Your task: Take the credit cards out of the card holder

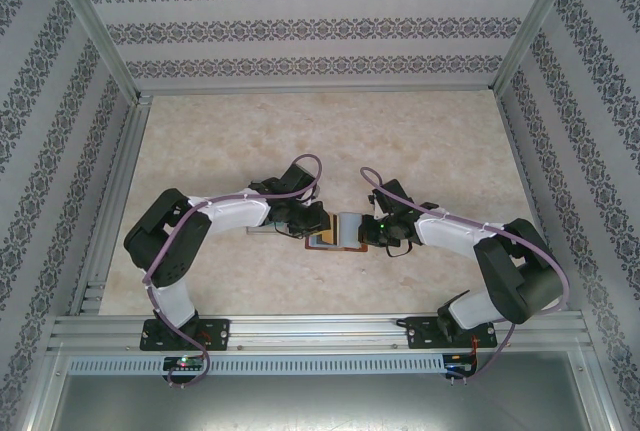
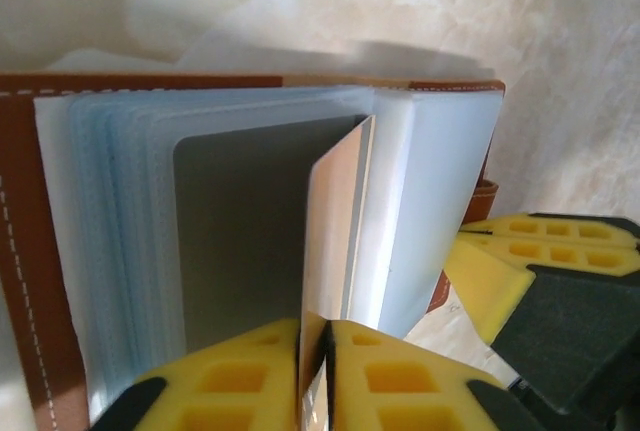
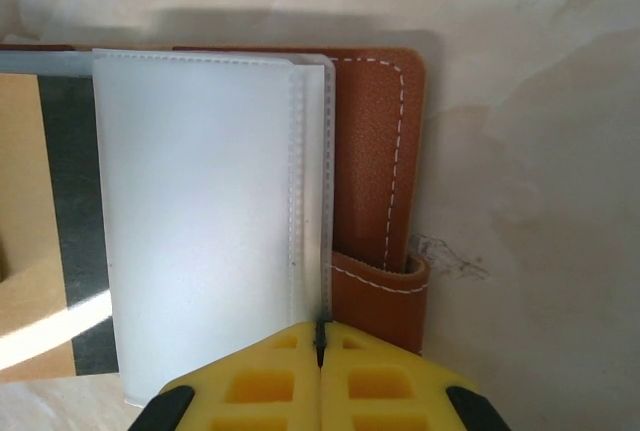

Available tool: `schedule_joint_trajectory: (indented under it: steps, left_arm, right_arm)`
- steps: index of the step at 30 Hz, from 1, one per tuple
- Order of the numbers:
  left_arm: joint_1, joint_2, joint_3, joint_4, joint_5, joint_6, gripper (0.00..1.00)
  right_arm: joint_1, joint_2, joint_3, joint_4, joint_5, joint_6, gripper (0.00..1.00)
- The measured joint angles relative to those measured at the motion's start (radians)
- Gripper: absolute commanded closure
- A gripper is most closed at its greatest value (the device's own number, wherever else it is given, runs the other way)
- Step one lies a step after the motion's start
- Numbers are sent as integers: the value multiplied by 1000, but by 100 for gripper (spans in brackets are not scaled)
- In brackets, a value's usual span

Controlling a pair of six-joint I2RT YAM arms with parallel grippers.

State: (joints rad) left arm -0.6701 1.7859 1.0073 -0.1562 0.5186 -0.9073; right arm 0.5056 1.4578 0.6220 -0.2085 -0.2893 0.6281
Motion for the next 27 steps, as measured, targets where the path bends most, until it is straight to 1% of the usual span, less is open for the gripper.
schedule_joint_trajectory:
  steps: [4, 9, 12, 18, 20, 21, 22, 24, 27]
  left_arm:
    - [0, -1, 0, 8, 1, 5, 96]
    - [3, -27, 0, -19, -19, 19, 96]
    - [14, -73, 0, -60, -44, 29, 96]
    - [24, -162, 4, -139, -81, 50, 96]
    - [24, -180, 22, -184, -95, 70, 96]
    - [24, -185, 37, -212, -105, 82, 97]
    - [24, -190, 57, -241, -119, 99, 97]
    - [24, -200, 100, -299, -151, 145, 98]
    - [25, -223, 184, -406, -219, 255, 99]
  right_arm:
    - [0, 1, 0, 0, 0, 0, 92]
    - [0, 5, 3, 4, -7, 0, 92]
    - [0, 5, 3, 4, -7, 0, 91]
    - [-13, -9, 3, -18, -7, -5, 85]
    - [-20, -36, 5, -42, -6, -8, 79]
    - [-22, -52, 8, -55, -6, -9, 75]
    - [-26, -73, 14, -70, -6, -16, 69]
    - [-26, -115, 32, -89, -4, -26, 64]
    - [-26, -190, 66, -104, -2, -39, 56]
